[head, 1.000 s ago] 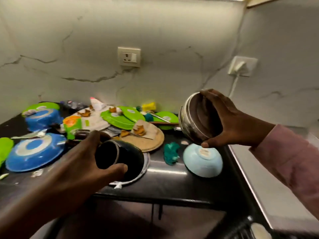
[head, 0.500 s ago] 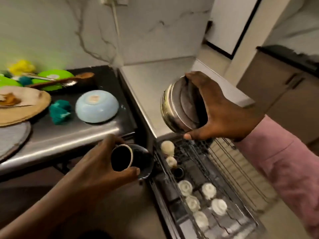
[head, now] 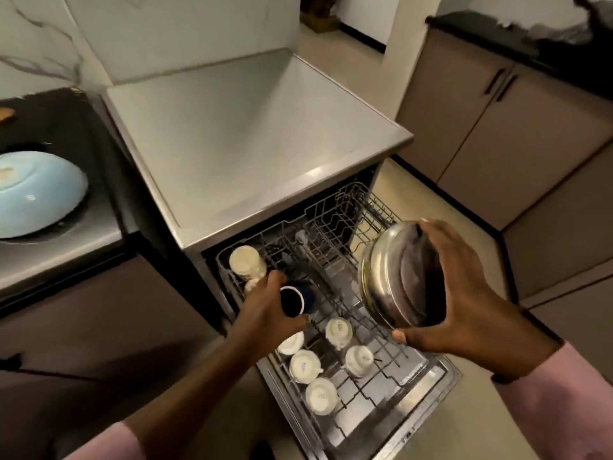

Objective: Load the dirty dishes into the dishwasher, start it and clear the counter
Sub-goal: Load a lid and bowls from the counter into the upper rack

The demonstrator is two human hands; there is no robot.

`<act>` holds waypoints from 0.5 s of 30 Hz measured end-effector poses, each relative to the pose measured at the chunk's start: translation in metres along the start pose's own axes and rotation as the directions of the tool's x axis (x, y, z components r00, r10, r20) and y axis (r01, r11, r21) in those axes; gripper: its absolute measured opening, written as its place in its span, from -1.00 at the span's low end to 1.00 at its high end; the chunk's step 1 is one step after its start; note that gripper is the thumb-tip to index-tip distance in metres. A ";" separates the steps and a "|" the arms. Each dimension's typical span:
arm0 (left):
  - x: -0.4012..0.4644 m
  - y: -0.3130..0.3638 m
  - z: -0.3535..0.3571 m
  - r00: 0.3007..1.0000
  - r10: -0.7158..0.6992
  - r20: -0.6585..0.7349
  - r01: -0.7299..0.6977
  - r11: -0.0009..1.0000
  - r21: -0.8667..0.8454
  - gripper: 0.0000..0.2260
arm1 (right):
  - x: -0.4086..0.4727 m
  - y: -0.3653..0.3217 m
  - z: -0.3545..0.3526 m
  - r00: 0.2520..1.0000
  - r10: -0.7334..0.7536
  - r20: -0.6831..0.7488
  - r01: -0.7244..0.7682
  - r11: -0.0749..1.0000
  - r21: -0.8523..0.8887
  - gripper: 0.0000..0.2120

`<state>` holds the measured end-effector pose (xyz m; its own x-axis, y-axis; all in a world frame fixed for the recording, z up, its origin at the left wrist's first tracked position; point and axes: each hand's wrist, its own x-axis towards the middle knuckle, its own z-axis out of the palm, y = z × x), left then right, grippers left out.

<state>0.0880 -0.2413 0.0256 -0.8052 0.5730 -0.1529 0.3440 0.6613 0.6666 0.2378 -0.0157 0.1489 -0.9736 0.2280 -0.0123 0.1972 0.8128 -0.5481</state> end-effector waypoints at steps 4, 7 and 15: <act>0.059 -0.021 0.049 0.993 -0.080 0.081 0.080 0.997 0.003 -0.40 | -0.008 0.036 0.025 0.984 0.176 0.026 -0.177 0.983 0.043 0.26; 0.097 -0.037 0.077 0.982 -0.066 0.176 0.049 0.994 0.099 -0.35 | -0.008 0.057 0.043 0.967 0.253 0.041 -0.255 0.966 0.048 0.26; 0.147 -0.061 0.137 0.938 0.026 0.347 -0.146 0.934 0.326 -0.30 | -0.010 0.092 0.074 0.913 0.385 0.137 -0.402 0.907 0.126 0.22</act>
<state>0.0149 -0.1315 -0.1377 -0.5786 0.7221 -0.3792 0.5966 0.6918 0.4069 0.2572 0.0166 0.0368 -0.8283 0.4479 -0.3365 0.5554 0.5781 -0.5978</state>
